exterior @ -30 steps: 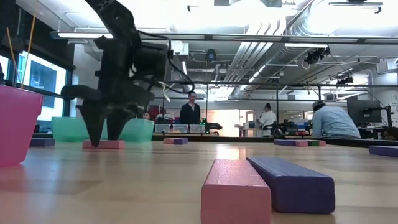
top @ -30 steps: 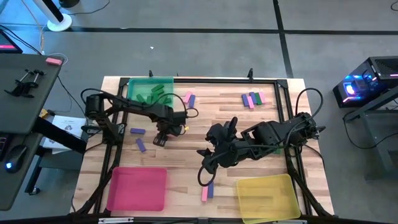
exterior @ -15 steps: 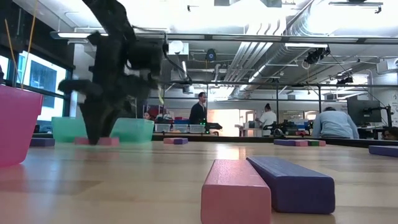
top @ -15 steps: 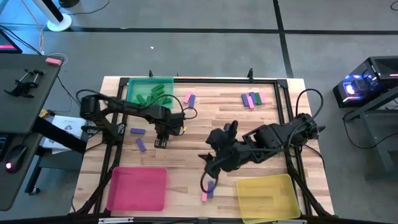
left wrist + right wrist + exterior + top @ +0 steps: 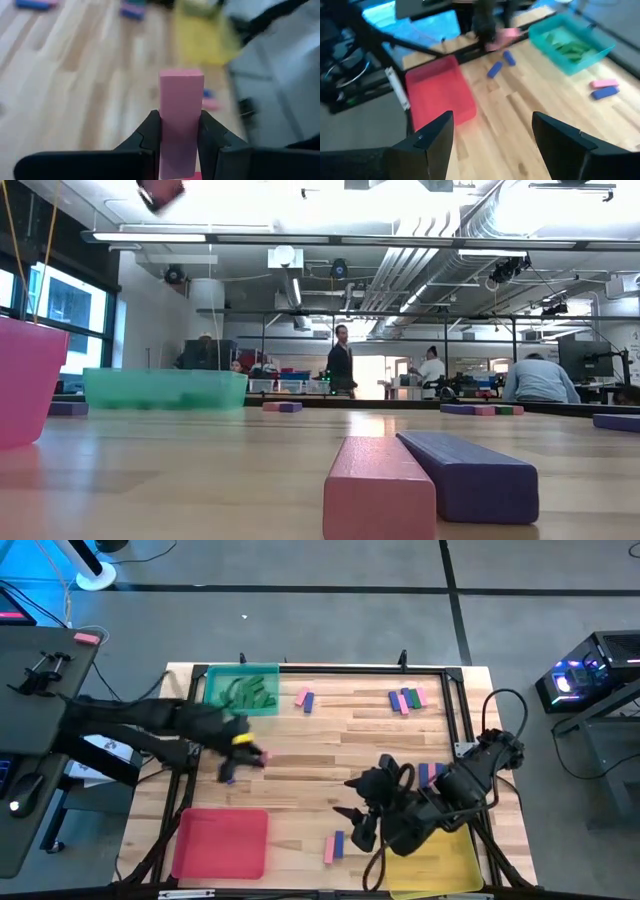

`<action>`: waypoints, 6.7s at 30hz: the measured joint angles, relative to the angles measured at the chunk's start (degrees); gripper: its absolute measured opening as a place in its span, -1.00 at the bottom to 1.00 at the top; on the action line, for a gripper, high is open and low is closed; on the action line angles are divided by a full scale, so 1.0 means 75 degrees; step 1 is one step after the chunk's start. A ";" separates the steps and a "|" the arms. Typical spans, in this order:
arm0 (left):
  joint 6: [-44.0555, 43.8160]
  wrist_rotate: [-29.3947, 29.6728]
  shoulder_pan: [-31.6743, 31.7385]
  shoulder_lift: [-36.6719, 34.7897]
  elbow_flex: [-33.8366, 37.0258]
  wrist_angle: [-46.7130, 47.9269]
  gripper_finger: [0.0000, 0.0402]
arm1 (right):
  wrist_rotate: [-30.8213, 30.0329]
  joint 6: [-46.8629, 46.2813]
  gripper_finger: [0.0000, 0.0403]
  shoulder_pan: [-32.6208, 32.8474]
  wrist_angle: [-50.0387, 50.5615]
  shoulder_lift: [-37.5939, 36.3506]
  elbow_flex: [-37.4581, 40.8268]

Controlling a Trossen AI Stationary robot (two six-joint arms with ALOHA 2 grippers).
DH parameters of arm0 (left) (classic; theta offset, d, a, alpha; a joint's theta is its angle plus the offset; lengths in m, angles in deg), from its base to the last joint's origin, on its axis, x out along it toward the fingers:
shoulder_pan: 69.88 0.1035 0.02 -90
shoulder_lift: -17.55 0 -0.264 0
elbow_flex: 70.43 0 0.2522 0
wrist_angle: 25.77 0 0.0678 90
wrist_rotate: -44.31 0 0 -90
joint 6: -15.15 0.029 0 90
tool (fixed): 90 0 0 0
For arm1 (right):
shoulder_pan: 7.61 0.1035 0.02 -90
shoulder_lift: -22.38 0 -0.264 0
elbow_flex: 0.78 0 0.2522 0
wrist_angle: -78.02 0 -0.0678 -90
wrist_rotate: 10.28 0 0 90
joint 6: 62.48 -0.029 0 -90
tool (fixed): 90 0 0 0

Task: Sort blocks
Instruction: Put the pink block into the pink bin

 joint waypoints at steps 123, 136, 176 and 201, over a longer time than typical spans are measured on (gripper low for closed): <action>0.6107 -0.0910 -0.1785 0.9929 -0.5273 0.1138 -0.78 | -0.1691 0.0721 0.21 0.0265 -0.0835 -0.1259 0.0012; 0.4016 0.0260 -0.0884 0.5345 -0.4799 0.2327 -0.78 | -0.1569 0.0848 0.21 0.0265 -0.0564 -0.1259 0.0012; -0.6274 0.0253 -0.6497 0.3361 0.1198 0.0970 -0.02 | -0.0926 0.0995 0.21 0.0259 -0.0130 -0.1259 0.0012; -0.0018 0.1584 -0.0592 0.0392 -0.0276 0.1731 0.38 | -0.0922 -0.3278 0.21 -0.1582 0.2474 -0.1273 0.0195</action>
